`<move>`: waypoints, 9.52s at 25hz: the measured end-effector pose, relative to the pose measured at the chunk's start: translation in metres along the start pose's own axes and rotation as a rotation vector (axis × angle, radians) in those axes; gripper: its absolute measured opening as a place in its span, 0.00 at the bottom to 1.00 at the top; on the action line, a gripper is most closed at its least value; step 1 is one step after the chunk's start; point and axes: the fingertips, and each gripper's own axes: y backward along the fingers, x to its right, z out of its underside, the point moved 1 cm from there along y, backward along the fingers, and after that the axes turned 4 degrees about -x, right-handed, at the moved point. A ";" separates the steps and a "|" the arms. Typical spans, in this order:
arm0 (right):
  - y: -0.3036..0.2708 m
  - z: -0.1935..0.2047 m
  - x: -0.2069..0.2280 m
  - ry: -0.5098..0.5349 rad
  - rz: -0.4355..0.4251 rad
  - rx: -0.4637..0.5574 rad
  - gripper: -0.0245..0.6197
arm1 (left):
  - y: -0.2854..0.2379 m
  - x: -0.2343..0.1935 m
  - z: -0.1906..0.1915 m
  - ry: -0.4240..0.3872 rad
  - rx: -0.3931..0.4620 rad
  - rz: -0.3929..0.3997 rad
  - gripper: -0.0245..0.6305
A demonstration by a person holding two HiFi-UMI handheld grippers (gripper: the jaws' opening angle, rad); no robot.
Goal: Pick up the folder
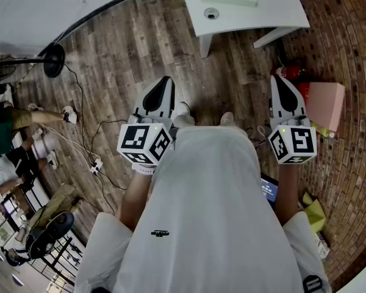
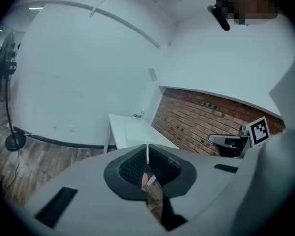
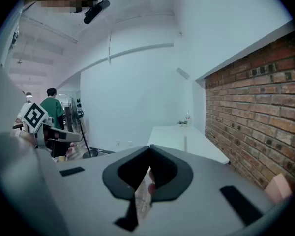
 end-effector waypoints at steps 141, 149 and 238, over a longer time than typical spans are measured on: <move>-0.459 0.028 0.243 -0.218 -0.218 -0.293 0.57 | -0.506 -0.102 -0.050 0.114 -0.319 -0.028 0.49; -0.478 0.046 0.247 -0.243 -0.234 -0.325 0.60 | -0.523 -0.110 -0.032 0.130 -0.366 -0.035 0.50; -0.352 -0.063 0.203 -0.218 -0.215 -0.164 0.65 | -0.407 -0.041 -0.104 0.219 -0.125 0.115 0.54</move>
